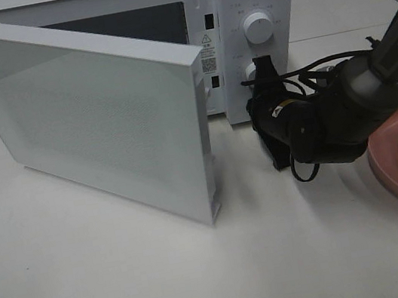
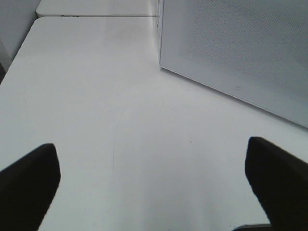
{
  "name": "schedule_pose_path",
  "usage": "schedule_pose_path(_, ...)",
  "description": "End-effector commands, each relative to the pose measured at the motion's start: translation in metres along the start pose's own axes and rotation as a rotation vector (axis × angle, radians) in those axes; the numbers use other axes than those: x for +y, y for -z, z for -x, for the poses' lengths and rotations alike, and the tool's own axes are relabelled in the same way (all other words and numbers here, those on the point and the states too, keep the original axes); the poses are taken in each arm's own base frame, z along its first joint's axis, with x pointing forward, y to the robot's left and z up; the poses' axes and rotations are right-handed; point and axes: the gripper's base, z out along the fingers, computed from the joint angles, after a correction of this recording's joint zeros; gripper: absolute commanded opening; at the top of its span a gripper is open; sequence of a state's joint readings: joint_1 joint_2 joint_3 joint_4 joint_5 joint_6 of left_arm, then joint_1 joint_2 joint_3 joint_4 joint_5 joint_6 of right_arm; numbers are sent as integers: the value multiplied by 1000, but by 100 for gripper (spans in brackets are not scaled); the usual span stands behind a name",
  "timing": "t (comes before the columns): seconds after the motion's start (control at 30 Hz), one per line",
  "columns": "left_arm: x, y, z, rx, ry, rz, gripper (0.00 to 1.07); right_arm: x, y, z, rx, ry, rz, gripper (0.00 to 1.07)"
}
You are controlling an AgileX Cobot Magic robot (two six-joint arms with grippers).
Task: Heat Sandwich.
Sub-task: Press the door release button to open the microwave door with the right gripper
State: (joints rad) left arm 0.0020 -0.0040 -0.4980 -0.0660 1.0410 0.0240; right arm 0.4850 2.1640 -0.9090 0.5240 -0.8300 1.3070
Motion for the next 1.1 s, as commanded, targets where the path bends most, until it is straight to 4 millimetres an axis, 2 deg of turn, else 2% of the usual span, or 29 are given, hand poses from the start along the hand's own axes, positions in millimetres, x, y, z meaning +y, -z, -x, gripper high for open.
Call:
schedule_pose_path(0.03,0,2,-2,-23,0,-4,100,44,-9,15,-80,-6,281,0)
schedule_pose_path(0.4,0,2,-2,-23,0,-4,100,42,-5,13,-44,-5,195,0)
schedule_pose_path(1.1,0,2,-2,-23,0,-4,100,17,28,5,78,32,-65,0)
